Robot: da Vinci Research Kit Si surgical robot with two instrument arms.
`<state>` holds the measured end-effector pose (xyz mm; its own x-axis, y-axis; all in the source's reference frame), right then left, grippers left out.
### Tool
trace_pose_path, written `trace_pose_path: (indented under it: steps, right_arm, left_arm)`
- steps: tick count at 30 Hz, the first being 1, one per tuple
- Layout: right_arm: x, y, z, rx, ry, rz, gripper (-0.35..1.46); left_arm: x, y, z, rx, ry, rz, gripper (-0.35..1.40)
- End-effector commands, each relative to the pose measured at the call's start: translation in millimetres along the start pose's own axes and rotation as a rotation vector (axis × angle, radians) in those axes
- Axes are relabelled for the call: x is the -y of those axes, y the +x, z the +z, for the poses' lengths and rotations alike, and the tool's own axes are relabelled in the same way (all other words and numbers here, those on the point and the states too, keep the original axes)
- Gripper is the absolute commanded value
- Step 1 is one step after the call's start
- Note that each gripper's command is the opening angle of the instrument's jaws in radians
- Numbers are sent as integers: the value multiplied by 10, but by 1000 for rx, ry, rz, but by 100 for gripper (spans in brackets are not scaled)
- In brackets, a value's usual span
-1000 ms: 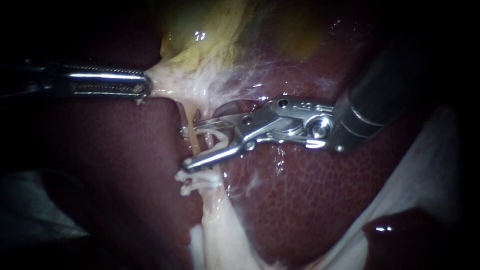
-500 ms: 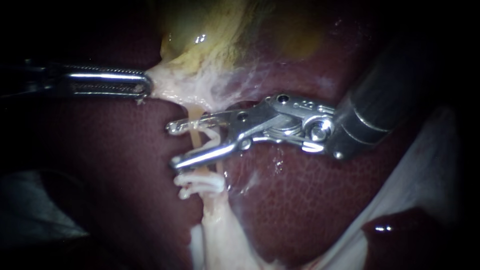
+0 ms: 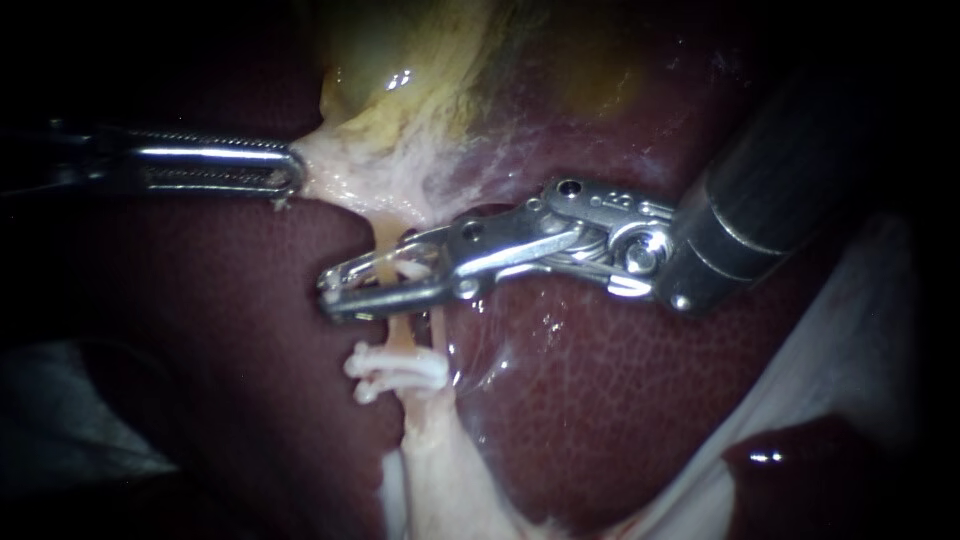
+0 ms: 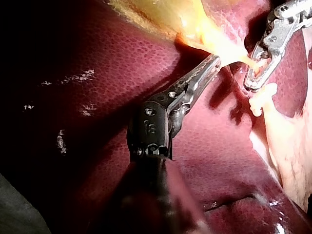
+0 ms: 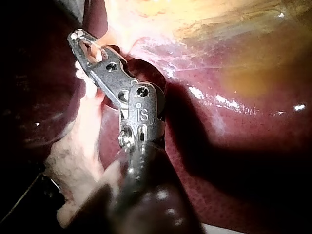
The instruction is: Clipping third clip left tube
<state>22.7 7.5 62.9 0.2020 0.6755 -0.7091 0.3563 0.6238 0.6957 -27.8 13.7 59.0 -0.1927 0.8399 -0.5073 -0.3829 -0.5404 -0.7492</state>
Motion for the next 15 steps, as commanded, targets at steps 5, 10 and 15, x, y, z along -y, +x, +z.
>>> trace_pose_path:
  steps: [5, 10, 15]
  right_arm:
    - [3, -1, 0, 1, -21, 52, -35]
    - [3, -2, -2, 1, -22, 52, -35]
    - [1, -3, -4, 2, -22, 57, -35]
  left_arm:
    - [0, 0, 0, 0, -1, 0, -35]
    - [0, 0, 0, 0, 0, 0, -35]
    - [0, 0, 1, 0, 0, 0, -35]
